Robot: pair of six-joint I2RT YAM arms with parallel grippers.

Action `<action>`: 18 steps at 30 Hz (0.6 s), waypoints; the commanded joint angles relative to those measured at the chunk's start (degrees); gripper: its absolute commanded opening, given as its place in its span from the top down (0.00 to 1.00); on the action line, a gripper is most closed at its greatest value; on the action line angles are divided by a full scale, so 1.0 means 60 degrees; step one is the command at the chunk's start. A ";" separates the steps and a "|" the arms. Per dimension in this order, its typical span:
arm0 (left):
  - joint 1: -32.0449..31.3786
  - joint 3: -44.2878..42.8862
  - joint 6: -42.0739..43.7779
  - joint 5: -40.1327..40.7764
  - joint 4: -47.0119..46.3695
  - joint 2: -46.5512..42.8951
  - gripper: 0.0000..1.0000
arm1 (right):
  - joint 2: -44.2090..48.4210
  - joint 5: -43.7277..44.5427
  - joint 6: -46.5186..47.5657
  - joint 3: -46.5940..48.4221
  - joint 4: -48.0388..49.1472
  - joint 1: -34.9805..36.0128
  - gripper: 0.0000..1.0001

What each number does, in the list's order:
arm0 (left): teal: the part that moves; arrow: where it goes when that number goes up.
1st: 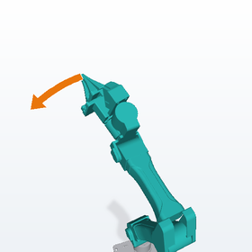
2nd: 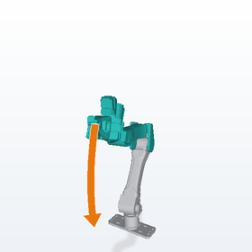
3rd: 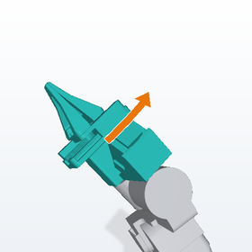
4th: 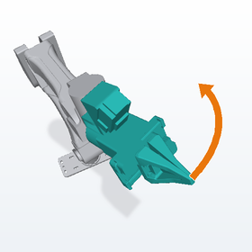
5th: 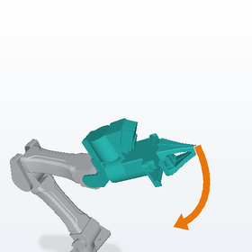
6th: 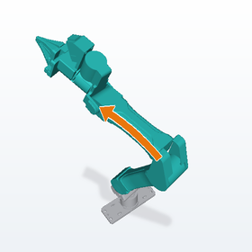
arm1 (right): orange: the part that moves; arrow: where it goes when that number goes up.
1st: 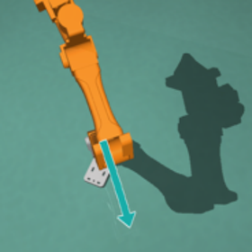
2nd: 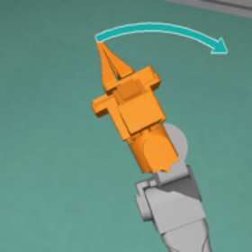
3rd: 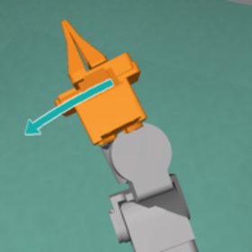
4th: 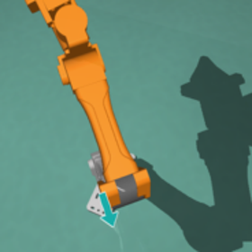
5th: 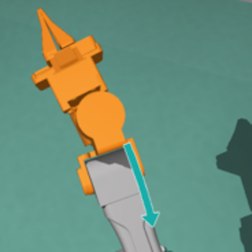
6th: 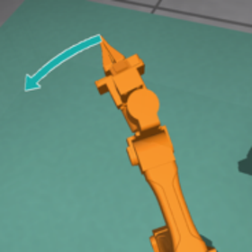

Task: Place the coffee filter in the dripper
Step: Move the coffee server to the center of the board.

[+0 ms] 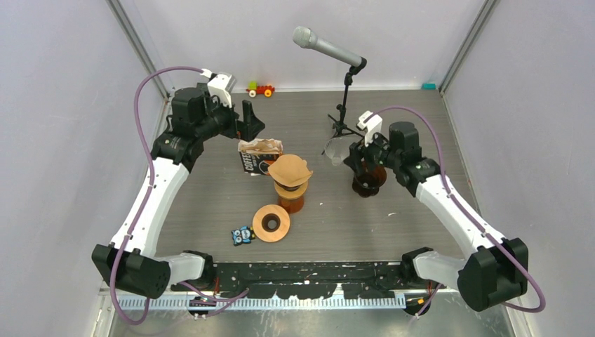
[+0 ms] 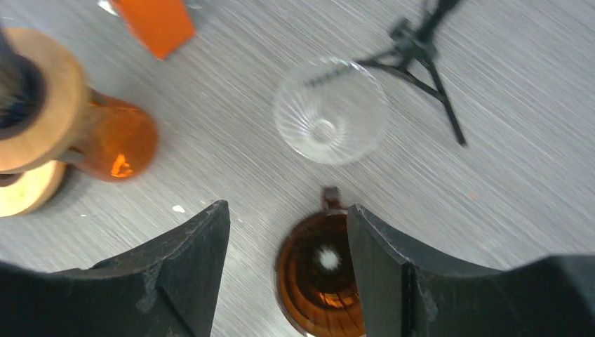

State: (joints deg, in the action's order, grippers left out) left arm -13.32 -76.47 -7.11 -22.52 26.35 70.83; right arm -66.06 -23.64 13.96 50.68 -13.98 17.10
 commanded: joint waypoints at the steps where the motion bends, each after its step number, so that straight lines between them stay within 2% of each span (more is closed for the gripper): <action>1: 0.0070 0.0101 -0.0058 -0.0294 -0.0522 -0.0219 0.00 | -0.0519 0.2295 0.0596 0.1505 -0.3642 -0.0481 0.34; 7: 0.0077 0.0352 -0.0032 -0.0562 -0.0581 -0.0230 0.00 | -0.1524 0.2630 0.0713 0.2097 -0.4861 -0.1276 0.34; 13: 0.0075 0.0448 0.0146 -0.0640 -0.0440 -0.0345 0.00 | -0.2616 0.2801 0.0748 0.2344 -0.5068 -0.1653 0.34; 18: 0.0081 0.0459 0.0369 -0.0641 -0.0250 -0.0392 0.00 | -0.3530 0.2349 0.0683 0.2571 -0.5183 -0.1874 0.37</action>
State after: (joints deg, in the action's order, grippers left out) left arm -13.19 -73.69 -6.63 -25.15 25.96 70.61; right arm -84.79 -8.34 17.82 62.76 -43.64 6.81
